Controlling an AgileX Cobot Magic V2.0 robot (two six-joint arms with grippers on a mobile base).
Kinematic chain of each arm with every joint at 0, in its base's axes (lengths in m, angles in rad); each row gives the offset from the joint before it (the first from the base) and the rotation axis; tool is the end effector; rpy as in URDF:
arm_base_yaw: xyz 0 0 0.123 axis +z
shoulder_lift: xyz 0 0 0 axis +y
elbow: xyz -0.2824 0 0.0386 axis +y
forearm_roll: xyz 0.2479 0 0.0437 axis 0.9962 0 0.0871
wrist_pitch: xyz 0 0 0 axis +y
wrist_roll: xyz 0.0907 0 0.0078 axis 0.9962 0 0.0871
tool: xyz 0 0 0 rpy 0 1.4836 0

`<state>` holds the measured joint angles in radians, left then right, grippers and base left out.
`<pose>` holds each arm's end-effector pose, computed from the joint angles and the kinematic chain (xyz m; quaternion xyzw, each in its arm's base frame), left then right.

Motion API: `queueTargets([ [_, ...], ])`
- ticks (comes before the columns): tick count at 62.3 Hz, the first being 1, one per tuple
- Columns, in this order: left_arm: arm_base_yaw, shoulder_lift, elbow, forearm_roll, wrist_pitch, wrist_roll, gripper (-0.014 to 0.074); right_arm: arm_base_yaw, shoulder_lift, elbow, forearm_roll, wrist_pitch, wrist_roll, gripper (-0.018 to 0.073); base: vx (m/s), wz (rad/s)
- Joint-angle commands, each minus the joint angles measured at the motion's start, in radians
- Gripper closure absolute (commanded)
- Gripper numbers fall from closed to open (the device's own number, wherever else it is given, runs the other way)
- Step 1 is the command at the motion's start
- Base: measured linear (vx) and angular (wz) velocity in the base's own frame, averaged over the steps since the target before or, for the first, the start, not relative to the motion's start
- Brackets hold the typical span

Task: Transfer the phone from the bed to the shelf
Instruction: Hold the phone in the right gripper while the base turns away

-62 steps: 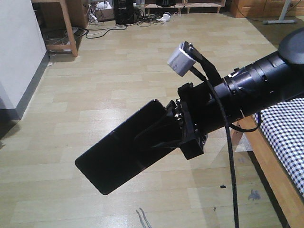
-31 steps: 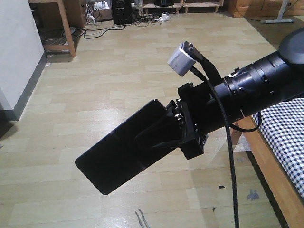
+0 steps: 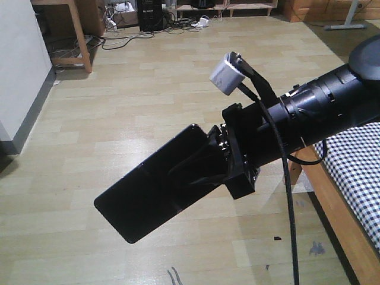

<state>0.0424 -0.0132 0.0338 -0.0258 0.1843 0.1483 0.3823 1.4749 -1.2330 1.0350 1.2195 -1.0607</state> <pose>0.0562 0.0020 0.1856 0.0317 0.7468 0.0531 0.6622 0.2385 0.1752 0.3429 -0.4783 0.7311 0.4233 0.2398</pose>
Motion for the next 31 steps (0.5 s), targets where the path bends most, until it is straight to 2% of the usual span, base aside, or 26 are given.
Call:
queueTargets([
  [1, -0.004, -0.013, -0.021, -0.009, -0.072, -0.006, 0.0595, 0.000, -0.041, -0.025, 0.079, 0.067, -0.009, 0.0561, 0.07, 0.04],
  [31, -0.004, -0.013, -0.021, -0.009, -0.072, -0.006, 0.0595, 0.000, -0.041, -0.025, 0.079, 0.067, -0.009, 0.0561, 0.09, 0.09],
])
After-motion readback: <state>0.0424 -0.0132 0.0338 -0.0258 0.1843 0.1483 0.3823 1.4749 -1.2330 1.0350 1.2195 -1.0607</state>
